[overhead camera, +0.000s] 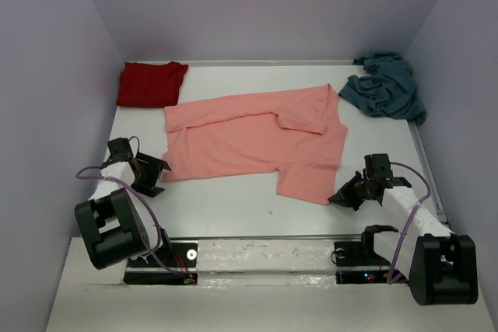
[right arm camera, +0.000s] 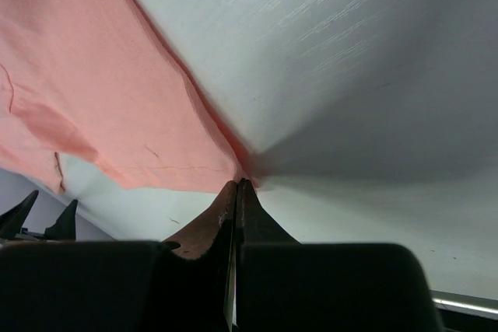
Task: Fold and stack the t-shirts
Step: Fold the tshirt
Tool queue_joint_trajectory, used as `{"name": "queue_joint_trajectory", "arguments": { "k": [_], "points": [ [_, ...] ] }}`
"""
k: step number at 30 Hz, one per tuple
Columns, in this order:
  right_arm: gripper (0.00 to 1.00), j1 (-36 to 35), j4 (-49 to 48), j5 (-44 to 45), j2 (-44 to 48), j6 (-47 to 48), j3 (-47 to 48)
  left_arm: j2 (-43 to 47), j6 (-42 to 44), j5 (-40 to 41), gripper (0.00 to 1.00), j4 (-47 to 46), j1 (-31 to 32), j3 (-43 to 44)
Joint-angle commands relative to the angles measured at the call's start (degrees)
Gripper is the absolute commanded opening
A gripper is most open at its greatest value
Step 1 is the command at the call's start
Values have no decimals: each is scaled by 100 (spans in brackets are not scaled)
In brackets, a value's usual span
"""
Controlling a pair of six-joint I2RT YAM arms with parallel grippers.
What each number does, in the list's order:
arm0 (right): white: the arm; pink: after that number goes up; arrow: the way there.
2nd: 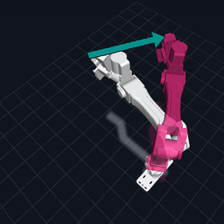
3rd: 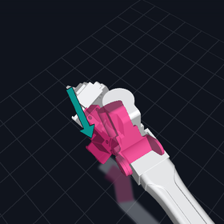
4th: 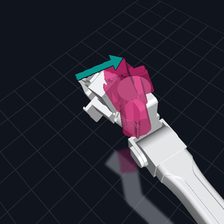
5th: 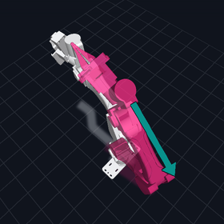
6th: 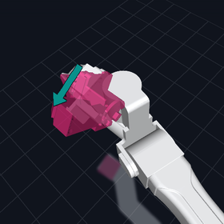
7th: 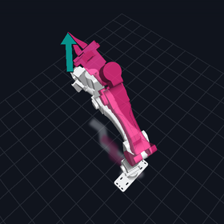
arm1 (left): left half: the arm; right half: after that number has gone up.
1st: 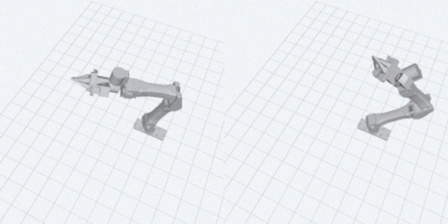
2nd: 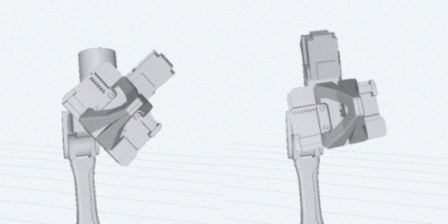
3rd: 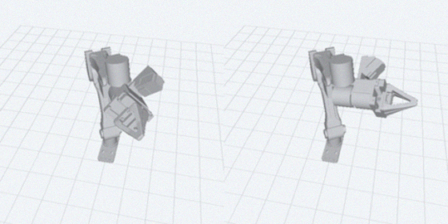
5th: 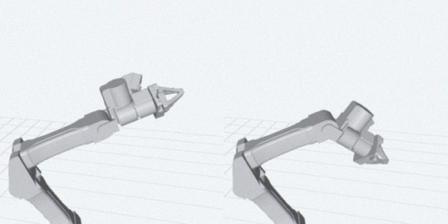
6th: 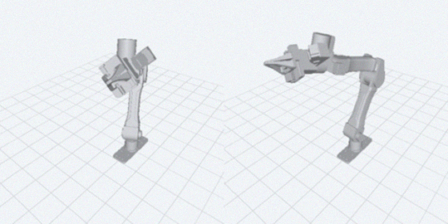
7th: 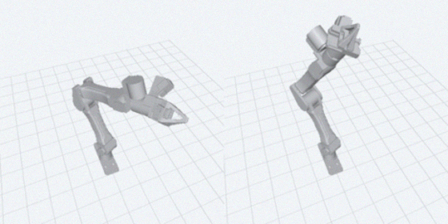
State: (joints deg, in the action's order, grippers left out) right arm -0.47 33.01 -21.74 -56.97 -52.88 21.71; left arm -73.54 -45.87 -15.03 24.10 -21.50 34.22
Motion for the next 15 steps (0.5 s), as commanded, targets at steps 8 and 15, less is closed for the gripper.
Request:
{"name": "queue_joint_trajectory", "arguments": {
  "k": [8,15],
  "points": [
    [0,-50,126,126,160,103,272,-187,-142,-97,77,-397,-30,-29],
    [0,-50,126,135,142,147,272,-468,-194,-158,62,-590,-30,50]
  ]
}}
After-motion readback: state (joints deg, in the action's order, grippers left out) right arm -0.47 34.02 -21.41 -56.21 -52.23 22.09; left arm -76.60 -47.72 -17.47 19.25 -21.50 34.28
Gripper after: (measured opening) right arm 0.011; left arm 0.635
